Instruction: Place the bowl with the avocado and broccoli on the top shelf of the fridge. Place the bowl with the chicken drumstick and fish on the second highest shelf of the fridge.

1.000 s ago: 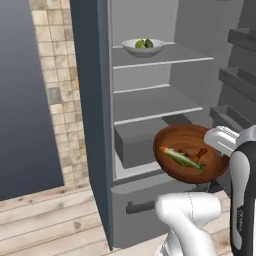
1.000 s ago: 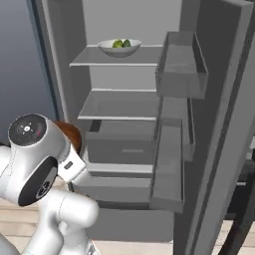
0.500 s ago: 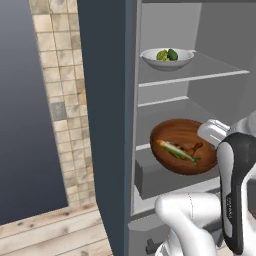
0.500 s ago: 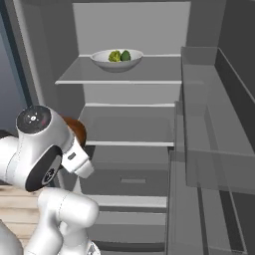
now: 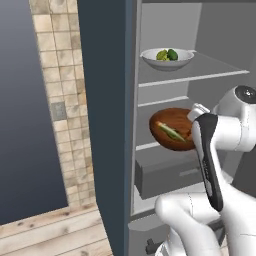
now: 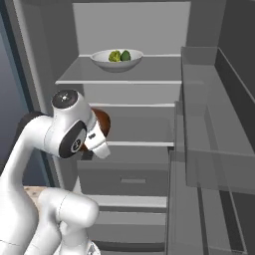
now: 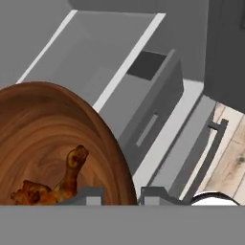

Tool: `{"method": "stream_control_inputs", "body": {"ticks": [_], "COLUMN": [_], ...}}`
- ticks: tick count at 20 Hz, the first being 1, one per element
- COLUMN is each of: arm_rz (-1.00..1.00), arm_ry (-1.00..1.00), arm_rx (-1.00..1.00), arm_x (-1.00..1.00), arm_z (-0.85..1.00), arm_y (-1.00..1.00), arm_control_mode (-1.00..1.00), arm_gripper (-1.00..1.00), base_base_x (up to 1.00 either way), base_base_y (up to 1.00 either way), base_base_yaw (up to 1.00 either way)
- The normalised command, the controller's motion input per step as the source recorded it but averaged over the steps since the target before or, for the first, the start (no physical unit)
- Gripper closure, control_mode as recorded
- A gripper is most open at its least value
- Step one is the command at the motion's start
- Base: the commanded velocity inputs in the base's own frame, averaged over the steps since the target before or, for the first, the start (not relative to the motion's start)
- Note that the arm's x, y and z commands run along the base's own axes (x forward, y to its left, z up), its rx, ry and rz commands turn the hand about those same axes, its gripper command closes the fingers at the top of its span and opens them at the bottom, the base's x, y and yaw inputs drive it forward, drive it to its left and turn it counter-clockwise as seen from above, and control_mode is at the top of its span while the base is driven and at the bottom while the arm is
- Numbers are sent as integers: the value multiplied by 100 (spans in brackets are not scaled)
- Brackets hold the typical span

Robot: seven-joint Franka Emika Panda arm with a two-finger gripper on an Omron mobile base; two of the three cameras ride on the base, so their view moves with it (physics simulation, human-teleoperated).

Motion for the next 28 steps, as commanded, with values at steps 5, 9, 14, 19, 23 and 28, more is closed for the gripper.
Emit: {"method": "stream_control_inputs", "body": {"ticks": [5, 9, 14, 19, 23, 28], "arm_rz": [-13, -10, -10, -12, -12, -6], "arm_ry": [7, 0, 0, 0, -1, 0], "arm_rx": [1, 0, 0, 0, 0, 0], "arm_x": [88, 100, 87, 95, 96, 58], "arm_z": [-41, -15, -38, -29, -14, -4], "arm_y": [-38, -1, 0, 0, 0, 1], "arm_control_mode": [-100, -100, -100, -100, -100, -100], "arm_gripper": [100, 100, 100, 100, 100, -100], "base_base_x": [0, 0, 0, 0, 0, 0], "base_base_y": [0, 0, 0, 0, 0, 0], "base_base_yaw": [0, 0, 0, 0, 0, 0]}}
